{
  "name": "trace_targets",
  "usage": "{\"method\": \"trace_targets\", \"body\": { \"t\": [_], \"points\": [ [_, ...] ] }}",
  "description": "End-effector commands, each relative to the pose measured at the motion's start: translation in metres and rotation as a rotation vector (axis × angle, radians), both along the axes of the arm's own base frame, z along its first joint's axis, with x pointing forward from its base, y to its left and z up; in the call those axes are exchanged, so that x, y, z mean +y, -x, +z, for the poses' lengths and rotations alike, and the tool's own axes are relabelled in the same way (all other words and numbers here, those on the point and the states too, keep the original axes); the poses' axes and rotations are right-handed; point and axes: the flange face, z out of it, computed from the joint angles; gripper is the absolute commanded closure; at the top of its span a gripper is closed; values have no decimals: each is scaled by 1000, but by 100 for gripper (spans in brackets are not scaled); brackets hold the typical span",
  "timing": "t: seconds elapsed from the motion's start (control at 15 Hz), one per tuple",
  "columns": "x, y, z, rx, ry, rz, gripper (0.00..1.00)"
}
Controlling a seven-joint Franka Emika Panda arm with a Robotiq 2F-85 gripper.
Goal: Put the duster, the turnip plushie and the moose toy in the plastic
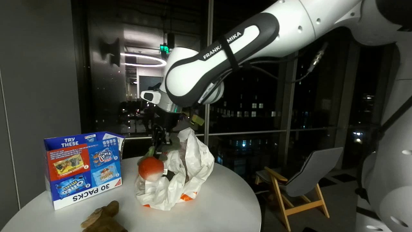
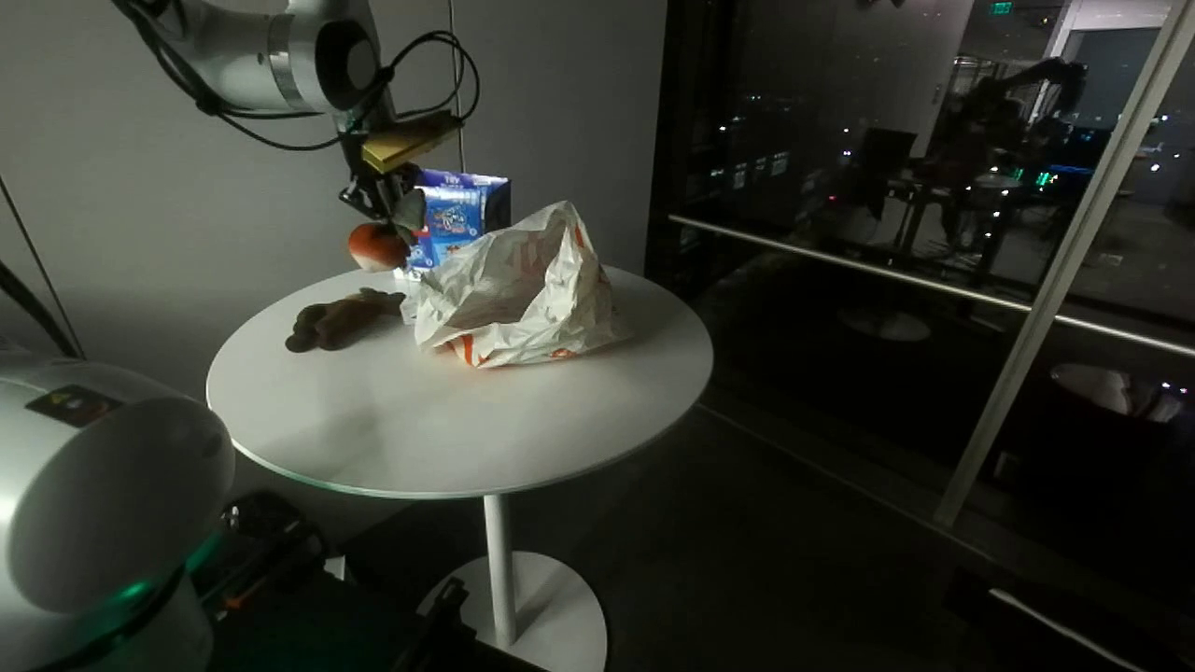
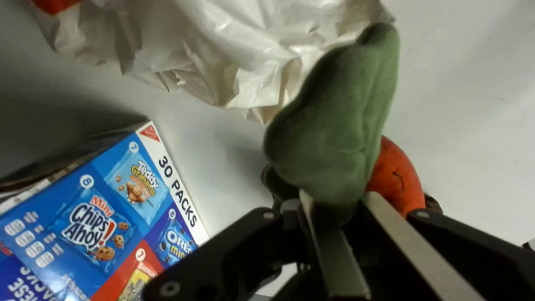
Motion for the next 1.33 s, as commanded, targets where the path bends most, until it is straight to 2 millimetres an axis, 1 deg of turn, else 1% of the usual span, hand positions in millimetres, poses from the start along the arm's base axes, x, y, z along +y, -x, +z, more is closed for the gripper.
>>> {"method": "trace_targets", "body": {
  "t": [0.0, 0.13, 0.27, 0.47, 0.53, 0.67, 0.93, 1.07, 1.27],
  "points": [
    [-34, 55, 1, -75, -13, -174, 91],
    [-51, 68, -11, -74, 4, -278, 91],
    [-70, 73, -22, -69, 28, -383, 91],
    [-94, 78, -32, -81, 59, -543, 91],
    [-99, 76, -37, -91, 71, -594, 91],
    [-111, 67, -37, -125, 107, -691, 91],
    [-123, 57, -26, -242, 187, -852, 91],
    [-122, 43, -23, -311, 265, -873, 91],
    [-110, 14, -23, -386, 345, -794, 91]
  ]
}}
